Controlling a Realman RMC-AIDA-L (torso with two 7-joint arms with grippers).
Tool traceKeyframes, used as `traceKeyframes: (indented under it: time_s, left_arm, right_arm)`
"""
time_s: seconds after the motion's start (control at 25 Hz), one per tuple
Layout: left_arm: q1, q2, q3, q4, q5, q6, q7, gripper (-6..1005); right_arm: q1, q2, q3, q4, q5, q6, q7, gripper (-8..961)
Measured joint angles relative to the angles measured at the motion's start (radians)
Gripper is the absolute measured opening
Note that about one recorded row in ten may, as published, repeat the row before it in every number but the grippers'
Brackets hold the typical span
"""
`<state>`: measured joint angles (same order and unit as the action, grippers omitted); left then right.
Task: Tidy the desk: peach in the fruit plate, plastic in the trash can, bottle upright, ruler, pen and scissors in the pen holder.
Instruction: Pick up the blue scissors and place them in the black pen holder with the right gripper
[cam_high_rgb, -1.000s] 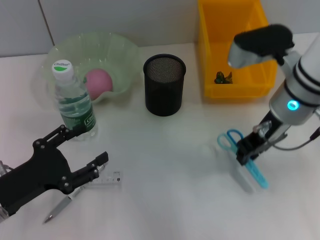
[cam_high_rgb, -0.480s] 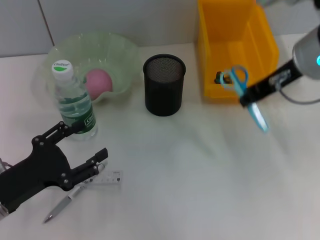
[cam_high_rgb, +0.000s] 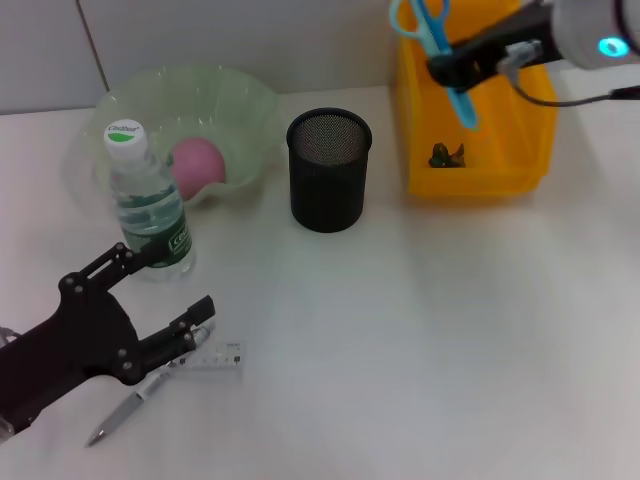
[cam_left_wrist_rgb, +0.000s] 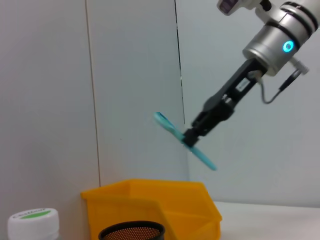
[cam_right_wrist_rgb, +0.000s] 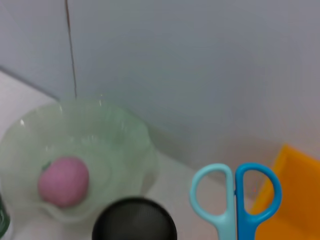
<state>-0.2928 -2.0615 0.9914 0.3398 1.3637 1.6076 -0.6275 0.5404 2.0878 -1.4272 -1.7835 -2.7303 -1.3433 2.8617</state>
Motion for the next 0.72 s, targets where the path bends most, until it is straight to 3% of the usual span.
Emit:
traceKeyframes:
  time_s: [0.24, 0.72]
  left_arm:
    - [0.003, 0.0, -0.001, -0.002, 0.0, 0.002, -0.009, 783]
    - [0.003, -0.003, -0.001, -0.003, 0.002, -0.006, -0.018, 783]
  right_arm:
    - [-0.029, -0.001, -0.119, 0.106, 0.011, 0.285, -0.027, 227]
    - [-0.05, -0.004, -0.32, 0.355, 0.054, 0.718, -0.03, 229]
